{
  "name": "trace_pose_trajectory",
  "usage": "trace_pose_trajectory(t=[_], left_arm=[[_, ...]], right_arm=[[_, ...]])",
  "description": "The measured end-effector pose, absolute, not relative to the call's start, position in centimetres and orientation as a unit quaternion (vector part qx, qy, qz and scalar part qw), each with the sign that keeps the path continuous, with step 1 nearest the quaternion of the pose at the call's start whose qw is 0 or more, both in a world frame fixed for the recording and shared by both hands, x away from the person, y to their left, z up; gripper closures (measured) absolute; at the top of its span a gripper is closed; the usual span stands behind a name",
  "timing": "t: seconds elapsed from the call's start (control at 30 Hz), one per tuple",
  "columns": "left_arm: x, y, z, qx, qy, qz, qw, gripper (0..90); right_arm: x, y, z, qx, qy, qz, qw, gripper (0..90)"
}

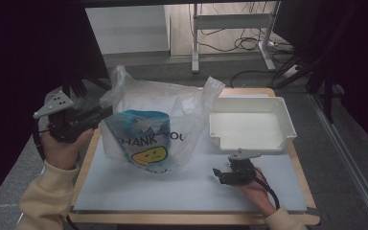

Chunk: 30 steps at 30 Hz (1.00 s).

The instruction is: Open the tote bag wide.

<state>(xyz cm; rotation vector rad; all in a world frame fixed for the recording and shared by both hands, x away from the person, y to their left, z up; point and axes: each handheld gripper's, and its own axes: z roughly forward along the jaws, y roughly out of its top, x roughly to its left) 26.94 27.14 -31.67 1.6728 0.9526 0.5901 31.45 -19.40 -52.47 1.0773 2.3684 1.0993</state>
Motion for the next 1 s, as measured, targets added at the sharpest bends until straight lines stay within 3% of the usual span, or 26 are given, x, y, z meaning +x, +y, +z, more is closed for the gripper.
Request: trace_pose_trajectory(t=[0.13, 0.43, 1.0], left_arm=[[26.4, 27.9, -32.0, 0.698, 0.401, 0.246, 0.541, 86.0], [25.6, 29.5, -32.7, 0.682, 0.407, 0.241, 0.557, 88.4], [25.4, 31.2, -33.3, 0.671, 0.416, 0.236, 0.567, 88.6]], right_arm=[[31.5, -19.4, -52.5, 0.378, 0.828, 0.383, 0.157, 21.0], [31.3, -19.3, -52.0, 0.370, 0.824, 0.397, 0.162, 21.8], [31.2, -19.1, -46.3, 0.334, 0.798, 0.472, 0.173, 23.7]])
